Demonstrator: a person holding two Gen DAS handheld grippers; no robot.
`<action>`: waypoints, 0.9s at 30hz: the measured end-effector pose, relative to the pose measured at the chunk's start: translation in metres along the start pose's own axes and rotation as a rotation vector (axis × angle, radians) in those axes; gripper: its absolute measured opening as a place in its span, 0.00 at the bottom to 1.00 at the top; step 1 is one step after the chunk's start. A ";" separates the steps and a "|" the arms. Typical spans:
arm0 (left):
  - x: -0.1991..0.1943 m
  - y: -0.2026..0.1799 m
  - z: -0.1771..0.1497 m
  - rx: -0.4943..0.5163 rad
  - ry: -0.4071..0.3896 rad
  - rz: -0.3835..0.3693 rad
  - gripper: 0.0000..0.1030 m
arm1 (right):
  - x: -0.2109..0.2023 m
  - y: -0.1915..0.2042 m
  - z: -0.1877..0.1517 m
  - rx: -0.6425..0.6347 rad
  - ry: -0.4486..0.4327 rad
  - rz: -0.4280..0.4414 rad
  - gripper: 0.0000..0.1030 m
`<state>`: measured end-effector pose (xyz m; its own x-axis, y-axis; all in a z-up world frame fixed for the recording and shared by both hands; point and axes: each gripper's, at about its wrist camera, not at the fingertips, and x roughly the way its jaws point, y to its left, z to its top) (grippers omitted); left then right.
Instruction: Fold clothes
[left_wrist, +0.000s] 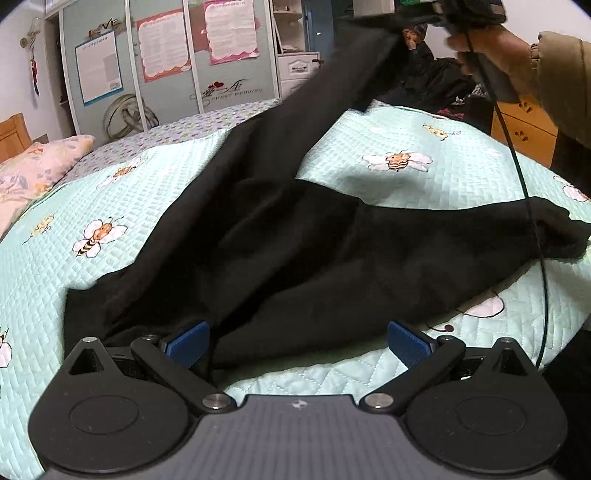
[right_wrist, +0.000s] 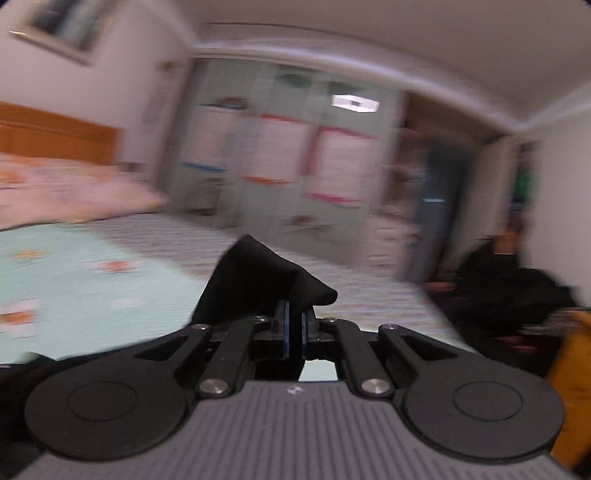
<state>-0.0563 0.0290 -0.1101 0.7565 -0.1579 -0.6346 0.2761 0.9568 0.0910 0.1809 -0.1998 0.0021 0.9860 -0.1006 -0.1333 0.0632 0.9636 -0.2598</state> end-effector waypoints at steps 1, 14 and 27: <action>0.001 0.000 0.000 0.001 0.000 -0.001 0.99 | 0.007 -0.015 0.000 -0.015 0.008 -0.063 0.06; -0.004 0.021 0.005 -0.062 -0.047 0.008 0.99 | 0.001 -0.071 -0.092 0.258 0.316 -0.311 0.23; 0.022 0.068 0.020 -0.176 -0.043 -0.038 0.59 | -0.148 0.023 -0.165 0.543 0.478 0.241 0.52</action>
<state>-0.0089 0.0859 -0.1031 0.7733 -0.2017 -0.6011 0.1997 0.9773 -0.0711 0.0105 -0.2037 -0.1416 0.8156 0.1511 -0.5586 0.0435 0.9465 0.3197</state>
